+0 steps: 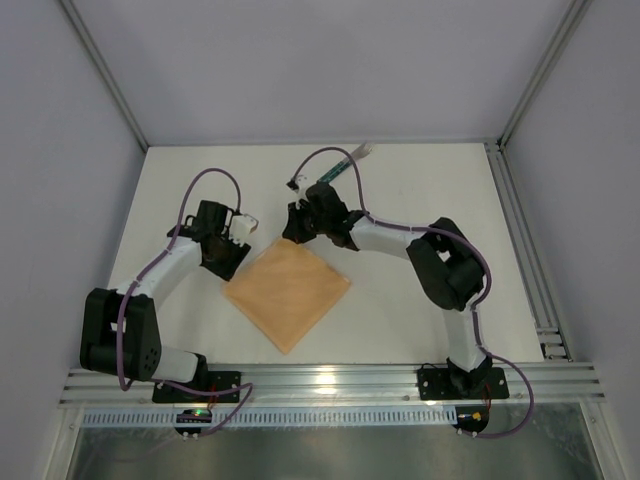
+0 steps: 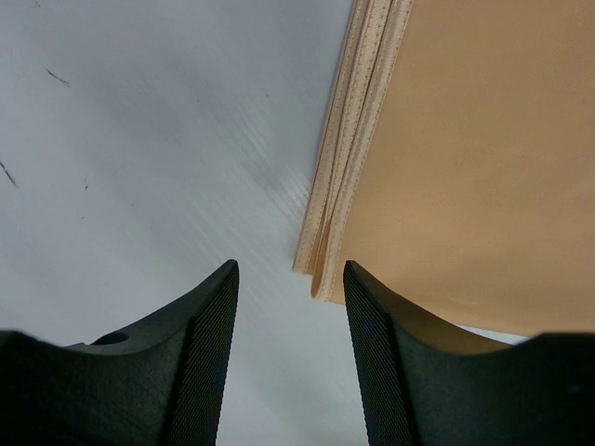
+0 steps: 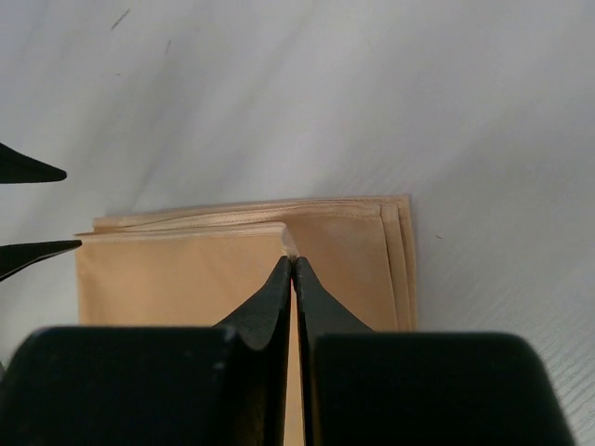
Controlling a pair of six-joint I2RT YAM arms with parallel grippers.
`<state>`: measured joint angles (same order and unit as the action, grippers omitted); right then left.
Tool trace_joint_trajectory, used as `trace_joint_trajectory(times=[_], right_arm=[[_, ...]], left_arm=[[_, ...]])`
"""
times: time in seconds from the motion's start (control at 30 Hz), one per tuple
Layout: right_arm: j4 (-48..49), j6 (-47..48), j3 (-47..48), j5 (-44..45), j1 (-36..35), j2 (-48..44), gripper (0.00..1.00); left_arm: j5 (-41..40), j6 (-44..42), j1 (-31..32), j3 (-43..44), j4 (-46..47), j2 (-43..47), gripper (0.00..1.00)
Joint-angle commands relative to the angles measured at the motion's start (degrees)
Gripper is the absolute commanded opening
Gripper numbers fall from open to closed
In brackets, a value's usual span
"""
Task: Fold the napkin into a case and place the utensils inside
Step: Pick up the top corner of the square-folded napkin from the center of the board, then fold the upper triangle-folded napkin at the center of the board.
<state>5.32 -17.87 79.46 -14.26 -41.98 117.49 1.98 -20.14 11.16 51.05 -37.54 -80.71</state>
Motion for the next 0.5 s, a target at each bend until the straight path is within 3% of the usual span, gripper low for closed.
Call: trace_joint_trajectory(times=[0.0, 0.23, 0.47], right_arm=[[3.20, 1.78, -1.58, -0.06, -0.82, -4.37, 0.04], [3.47, 2.92, -6.50, -2.52, -4.16, -8.41, 0.04], [5.13, 9.16, -16.59, -5.60, -12.42, -15.00, 0.04]], left_arm=[[-0.57, -0.69, -0.35, -0.33, 1.33, 1.52, 0.51], [-0.66, -0.78, -1.40, -0.42, 1.77, 1.96, 0.51], [-0.83, -0.78, -2.46, -0.77, 1.86, 2.22, 0.51]])
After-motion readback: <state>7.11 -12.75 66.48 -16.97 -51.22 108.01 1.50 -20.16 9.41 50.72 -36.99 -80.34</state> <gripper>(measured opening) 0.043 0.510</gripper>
